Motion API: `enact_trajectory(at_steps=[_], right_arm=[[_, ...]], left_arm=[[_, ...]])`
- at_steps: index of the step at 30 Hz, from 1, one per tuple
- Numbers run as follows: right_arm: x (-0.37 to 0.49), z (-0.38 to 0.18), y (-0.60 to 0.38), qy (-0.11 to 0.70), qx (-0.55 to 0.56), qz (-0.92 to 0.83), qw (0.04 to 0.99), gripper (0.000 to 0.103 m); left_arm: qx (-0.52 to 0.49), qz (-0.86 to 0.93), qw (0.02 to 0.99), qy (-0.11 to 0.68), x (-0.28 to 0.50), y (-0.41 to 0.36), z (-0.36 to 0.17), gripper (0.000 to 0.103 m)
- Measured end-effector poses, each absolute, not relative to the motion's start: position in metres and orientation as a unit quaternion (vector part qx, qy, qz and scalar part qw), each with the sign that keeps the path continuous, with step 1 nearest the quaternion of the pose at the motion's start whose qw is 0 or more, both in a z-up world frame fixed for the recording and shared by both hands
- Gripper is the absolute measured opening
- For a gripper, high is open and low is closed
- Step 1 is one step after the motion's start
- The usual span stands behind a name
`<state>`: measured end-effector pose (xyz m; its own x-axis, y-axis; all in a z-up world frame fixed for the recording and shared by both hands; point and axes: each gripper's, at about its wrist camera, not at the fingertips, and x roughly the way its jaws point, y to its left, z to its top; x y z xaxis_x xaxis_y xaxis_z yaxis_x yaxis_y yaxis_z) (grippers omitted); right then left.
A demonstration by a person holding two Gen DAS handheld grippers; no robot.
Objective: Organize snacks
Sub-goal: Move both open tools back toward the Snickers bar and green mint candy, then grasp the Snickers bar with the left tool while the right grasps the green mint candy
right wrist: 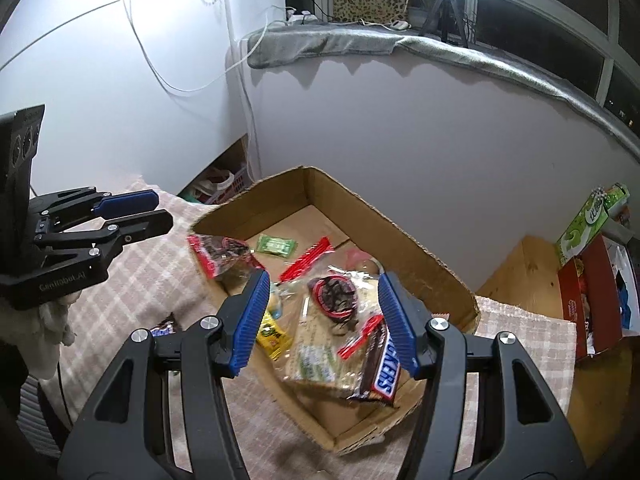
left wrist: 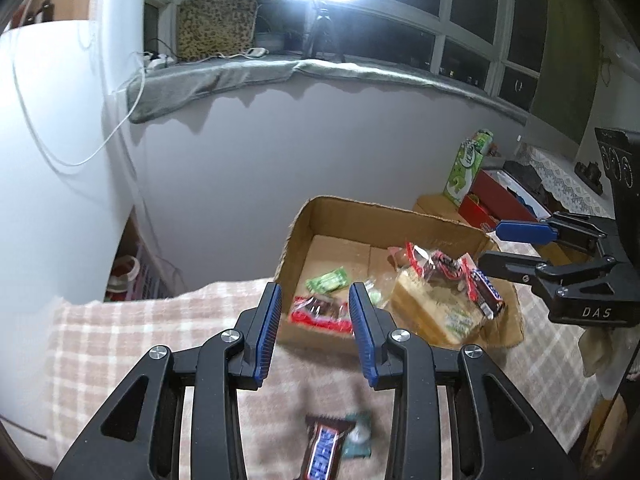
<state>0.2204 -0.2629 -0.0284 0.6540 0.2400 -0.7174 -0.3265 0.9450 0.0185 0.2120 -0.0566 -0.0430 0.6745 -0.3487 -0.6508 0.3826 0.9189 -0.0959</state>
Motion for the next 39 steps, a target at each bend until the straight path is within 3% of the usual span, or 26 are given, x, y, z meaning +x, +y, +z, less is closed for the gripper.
enact_trajectory(at_steps=[19,26,30,39], right_arm=[[0.145,-0.036,-0.218,0.373,-0.086,0.206,0.900,0.059],[0.135,-0.049,-0.209,0.386,-0.086,0.217,0.893,0.059],[0.130,-0.060,-0.203,0.398,-0.094,0.226,0.884,0.059],[0.130,-0.090,-0.187,0.429,-0.113,0.239,0.864,0.059]], left_arm=[[0.043,-0.182,0.927,0.325,0.135,-0.040,-0.053,0.033],[0.024,-0.187,0.918,0.348,0.126,-0.030,-0.072,0.033],[0.009,-0.196,0.906,0.374,0.126,-0.025,-0.089,0.041],[0.015,-0.205,0.884,0.419,0.136,-0.036,-0.122,0.042]])
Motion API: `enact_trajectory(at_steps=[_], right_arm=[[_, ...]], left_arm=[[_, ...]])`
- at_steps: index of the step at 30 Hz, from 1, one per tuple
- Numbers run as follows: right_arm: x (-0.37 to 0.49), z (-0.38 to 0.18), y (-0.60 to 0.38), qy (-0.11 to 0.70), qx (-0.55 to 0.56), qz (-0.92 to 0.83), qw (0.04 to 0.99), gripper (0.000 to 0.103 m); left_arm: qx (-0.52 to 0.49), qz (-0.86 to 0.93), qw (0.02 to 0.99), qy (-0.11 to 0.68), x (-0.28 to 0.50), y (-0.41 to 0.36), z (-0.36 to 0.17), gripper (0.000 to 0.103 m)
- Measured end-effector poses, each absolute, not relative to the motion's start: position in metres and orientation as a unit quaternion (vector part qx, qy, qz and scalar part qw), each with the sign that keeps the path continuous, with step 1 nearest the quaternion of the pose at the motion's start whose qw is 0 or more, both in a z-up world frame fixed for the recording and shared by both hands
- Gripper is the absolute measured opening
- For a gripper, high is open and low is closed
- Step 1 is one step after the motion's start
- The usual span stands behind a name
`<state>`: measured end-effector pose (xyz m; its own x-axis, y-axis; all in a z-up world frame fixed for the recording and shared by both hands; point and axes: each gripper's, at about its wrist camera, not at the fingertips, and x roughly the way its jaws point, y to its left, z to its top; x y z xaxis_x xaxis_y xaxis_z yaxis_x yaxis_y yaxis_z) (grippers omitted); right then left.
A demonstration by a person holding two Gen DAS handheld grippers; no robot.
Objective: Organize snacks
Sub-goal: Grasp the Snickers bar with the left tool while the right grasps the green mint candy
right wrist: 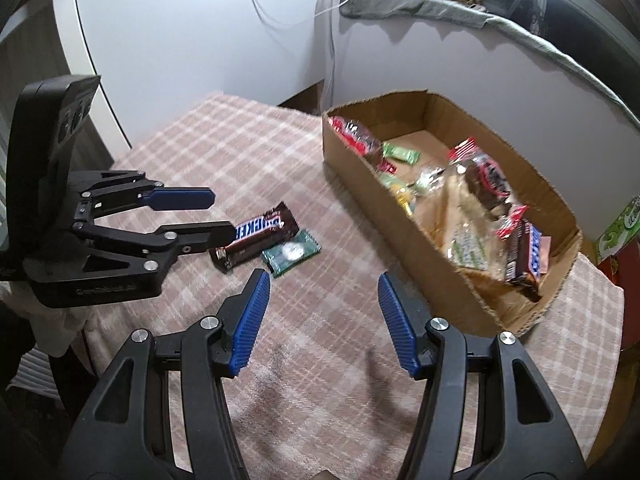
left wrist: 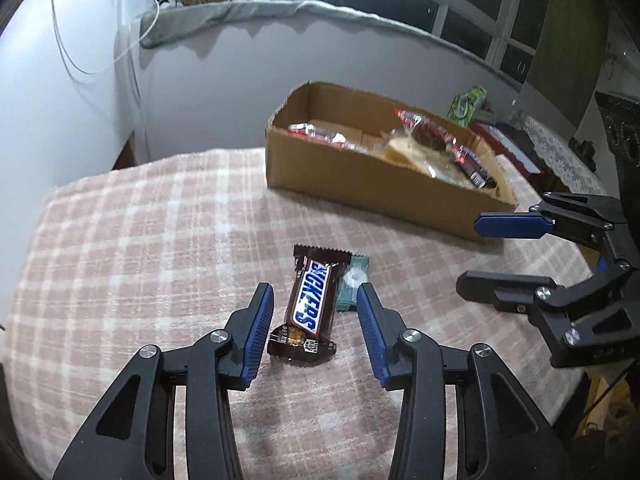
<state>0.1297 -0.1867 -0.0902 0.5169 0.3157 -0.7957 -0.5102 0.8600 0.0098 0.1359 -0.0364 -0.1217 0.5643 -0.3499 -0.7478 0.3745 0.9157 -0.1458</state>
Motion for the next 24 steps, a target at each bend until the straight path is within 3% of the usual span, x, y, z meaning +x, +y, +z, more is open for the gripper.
enact_trajectory(at_steps=[14,17,24], right_arm=[[0.144,-0.128,-0.181,0.479,-0.082,0.240,0.840,0.059],[0.146,-0.132,-0.177,0.483,-0.084,0.239,0.838,0.059],[0.152,-0.139,-0.167,0.493,-0.074,0.244,0.832,0.059]], left_arm=[[0.034,-0.191,0.872,0.450,0.152,-0.045,-0.148,0.042],[0.023,-0.189,0.873,0.448,0.155,-0.040,-0.150,0.032],[0.020,-0.176,0.879,0.444,0.154,-0.026,-0.151,0.029]])
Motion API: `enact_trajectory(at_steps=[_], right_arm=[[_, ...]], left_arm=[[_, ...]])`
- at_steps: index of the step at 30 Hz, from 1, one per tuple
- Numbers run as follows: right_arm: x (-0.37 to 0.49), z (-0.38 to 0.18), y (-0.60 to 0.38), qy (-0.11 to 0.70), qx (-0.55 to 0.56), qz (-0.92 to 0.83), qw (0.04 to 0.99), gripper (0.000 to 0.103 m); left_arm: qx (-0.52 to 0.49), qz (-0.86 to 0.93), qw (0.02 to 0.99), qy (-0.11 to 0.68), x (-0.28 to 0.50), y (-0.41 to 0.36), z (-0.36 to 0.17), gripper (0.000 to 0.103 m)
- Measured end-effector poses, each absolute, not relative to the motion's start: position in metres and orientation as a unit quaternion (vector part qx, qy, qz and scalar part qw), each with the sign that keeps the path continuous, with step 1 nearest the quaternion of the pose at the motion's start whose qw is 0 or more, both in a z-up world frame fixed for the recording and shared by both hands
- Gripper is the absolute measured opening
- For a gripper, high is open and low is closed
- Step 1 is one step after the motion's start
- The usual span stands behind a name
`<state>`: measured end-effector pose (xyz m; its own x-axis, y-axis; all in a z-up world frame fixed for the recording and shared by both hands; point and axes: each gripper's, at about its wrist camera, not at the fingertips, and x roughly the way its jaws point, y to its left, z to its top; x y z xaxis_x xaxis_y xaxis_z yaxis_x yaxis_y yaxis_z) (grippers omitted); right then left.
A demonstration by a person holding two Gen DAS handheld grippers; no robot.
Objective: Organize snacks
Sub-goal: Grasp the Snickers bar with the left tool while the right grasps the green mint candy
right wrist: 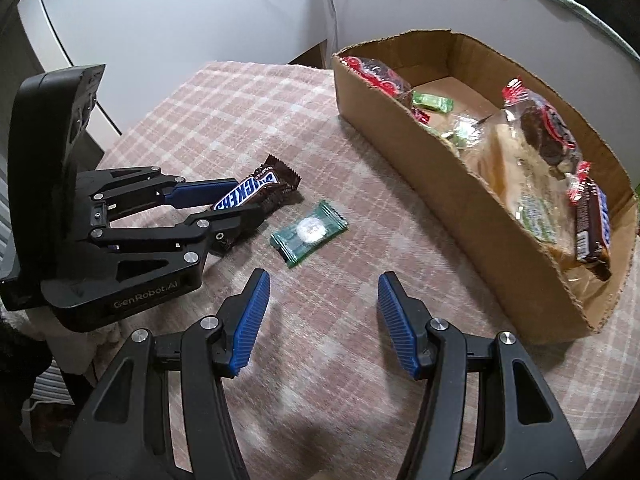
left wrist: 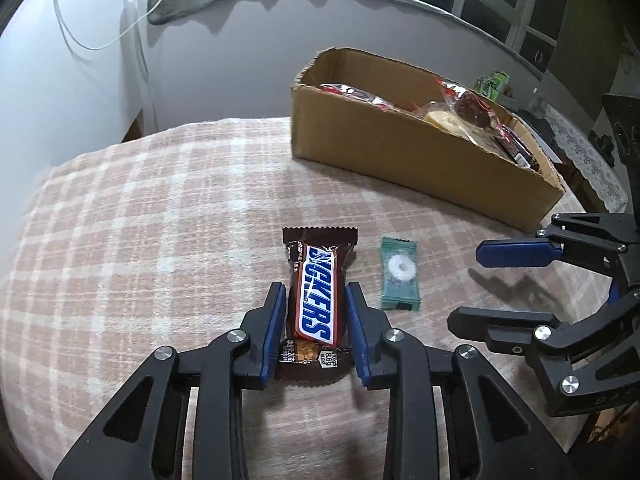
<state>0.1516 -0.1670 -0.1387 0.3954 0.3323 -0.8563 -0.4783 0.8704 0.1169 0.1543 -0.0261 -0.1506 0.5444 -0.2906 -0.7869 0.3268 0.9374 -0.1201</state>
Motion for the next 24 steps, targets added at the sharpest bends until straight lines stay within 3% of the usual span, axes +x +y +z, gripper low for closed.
enact_trajectory(at_steps=[12,21,23,24], right_arm=[[0.178,-0.153,-0.141,0.520,-0.043,0.250,0.816,0.059],[0.186,-0.152,-0.112,0.505,-0.082,0.243,0.824,0.052],[0.182,-0.153,-0.104,0.497,-0.113,0.236,0.827,0.049],[0.180,-0.154,-0.101,0.492,-0.131,0.231,0.829,0.043]], left_arm=[[0.004,-0.157,0.885,0.439,0.146,0.004,-0.149,0.028],[-0.006,-0.154,0.886,0.437,0.147,0.013,-0.150,0.027],[-0.005,-0.154,0.886,0.437,0.148,0.013,-0.150,0.027],[-0.005,-0.154,0.886,0.437,0.148,0.013,-0.150,0.027]])
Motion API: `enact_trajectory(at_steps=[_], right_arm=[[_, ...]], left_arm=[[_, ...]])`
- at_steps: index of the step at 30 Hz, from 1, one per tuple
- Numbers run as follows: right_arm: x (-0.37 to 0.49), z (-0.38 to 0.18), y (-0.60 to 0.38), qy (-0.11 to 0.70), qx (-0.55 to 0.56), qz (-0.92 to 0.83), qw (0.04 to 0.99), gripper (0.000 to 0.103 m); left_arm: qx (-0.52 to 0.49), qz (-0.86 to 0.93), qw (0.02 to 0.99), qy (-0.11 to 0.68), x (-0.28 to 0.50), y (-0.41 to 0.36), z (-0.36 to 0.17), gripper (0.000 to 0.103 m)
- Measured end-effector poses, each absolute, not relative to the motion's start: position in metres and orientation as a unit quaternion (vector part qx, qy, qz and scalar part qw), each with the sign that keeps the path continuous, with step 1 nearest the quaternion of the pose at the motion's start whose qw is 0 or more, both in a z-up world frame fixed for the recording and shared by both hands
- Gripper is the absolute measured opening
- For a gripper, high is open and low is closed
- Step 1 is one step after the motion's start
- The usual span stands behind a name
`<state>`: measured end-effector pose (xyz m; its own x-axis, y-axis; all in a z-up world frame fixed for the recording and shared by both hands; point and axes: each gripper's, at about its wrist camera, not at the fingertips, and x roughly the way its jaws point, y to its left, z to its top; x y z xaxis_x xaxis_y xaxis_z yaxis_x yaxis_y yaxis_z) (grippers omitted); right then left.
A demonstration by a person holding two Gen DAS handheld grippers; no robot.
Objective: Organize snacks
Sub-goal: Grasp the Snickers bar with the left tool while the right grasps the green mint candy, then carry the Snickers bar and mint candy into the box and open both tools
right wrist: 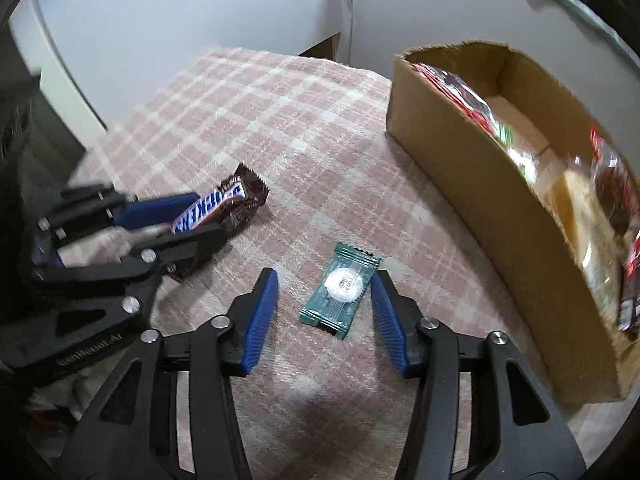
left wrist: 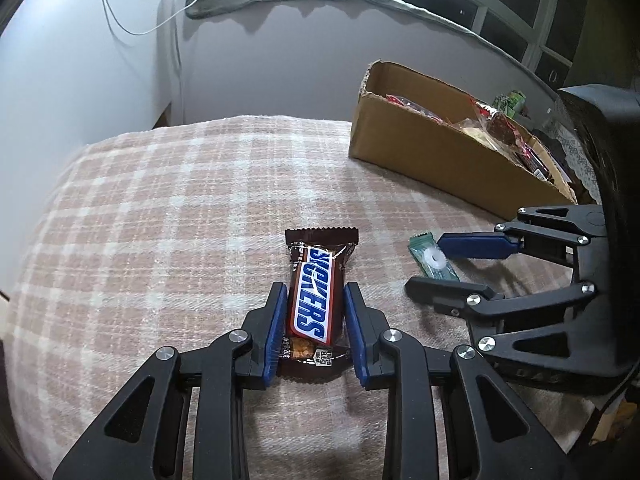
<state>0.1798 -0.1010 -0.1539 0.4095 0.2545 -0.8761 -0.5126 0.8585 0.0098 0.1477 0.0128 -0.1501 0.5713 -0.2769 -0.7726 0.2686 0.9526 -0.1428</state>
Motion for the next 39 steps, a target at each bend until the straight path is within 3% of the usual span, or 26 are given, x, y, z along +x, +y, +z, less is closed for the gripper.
enact_trajectory(at_steps=[5,25,39], right_arm=[[0.174,-0.152,-0.103,0.484,-0.161,0.230,0.829,0.024],[0.164,-0.130,-0.153,0.476,-0.090,0.227,0.845,0.022],[0.160,-0.062,-0.184,0.414,-0.068,0.224,0.879,0.022]], left_arm=[[0.003,-0.156,0.887,0.436,0.147,0.009,-0.150,0.027],[0.010,-0.179,0.893,0.413,0.136,-0.012,-0.127,0.027],[0.034,-0.189,0.910,0.368,0.144,-0.031,-0.079,0.027]])
